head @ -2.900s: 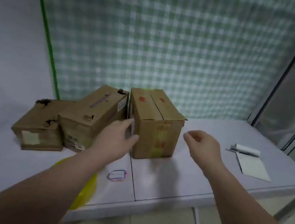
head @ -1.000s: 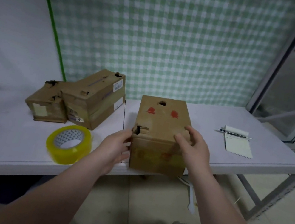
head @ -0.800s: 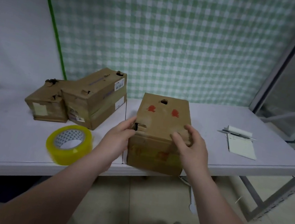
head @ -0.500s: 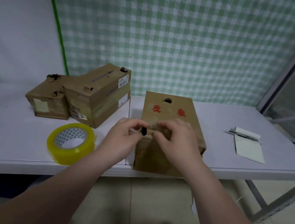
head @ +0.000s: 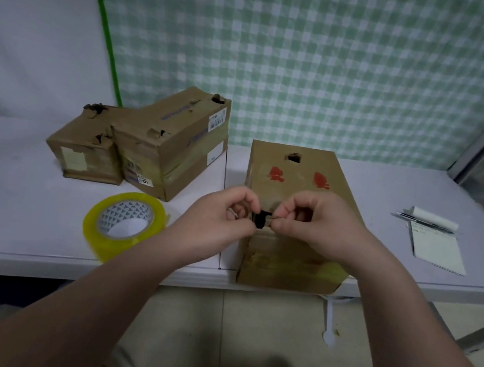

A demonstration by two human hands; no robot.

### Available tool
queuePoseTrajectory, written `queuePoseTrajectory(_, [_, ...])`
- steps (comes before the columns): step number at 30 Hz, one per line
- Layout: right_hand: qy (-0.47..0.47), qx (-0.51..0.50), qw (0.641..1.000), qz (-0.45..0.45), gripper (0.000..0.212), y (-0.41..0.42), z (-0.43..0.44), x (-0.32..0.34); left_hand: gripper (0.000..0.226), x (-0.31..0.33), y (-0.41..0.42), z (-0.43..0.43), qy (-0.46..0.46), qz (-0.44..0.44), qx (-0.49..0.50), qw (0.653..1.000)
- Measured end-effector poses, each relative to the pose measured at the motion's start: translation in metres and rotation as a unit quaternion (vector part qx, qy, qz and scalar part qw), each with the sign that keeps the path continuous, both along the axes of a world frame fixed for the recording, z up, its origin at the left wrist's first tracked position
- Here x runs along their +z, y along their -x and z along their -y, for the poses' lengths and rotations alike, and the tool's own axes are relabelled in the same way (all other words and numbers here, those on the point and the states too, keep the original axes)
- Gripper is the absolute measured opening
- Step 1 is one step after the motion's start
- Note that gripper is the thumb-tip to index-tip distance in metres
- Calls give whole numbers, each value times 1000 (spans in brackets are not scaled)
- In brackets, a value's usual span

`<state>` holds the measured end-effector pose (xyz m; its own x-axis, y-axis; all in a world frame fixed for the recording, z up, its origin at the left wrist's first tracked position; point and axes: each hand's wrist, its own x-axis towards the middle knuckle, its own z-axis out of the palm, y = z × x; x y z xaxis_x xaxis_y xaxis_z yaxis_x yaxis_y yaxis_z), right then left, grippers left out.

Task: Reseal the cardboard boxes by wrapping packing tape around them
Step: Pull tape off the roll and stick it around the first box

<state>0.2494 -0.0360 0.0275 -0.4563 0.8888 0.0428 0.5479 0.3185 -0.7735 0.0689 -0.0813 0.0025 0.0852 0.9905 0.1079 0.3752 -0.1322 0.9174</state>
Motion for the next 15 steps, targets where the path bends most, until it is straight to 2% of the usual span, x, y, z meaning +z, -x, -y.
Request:
queuePoseTrajectory(3, [28,22,999,-31,12,-7,0,-2,13,0,-2,-3,-10,-33,14,999])
queuePoseTrajectory(9, [15,15,998,-55,13,-5,-2,-6,35,-3,-5,-13,5,-14,46,999])
queuePoseTrajectory(15, [8,8,996,-84,14,5,-22,-7,27,-4,-4,-26,26,-22,26,999])
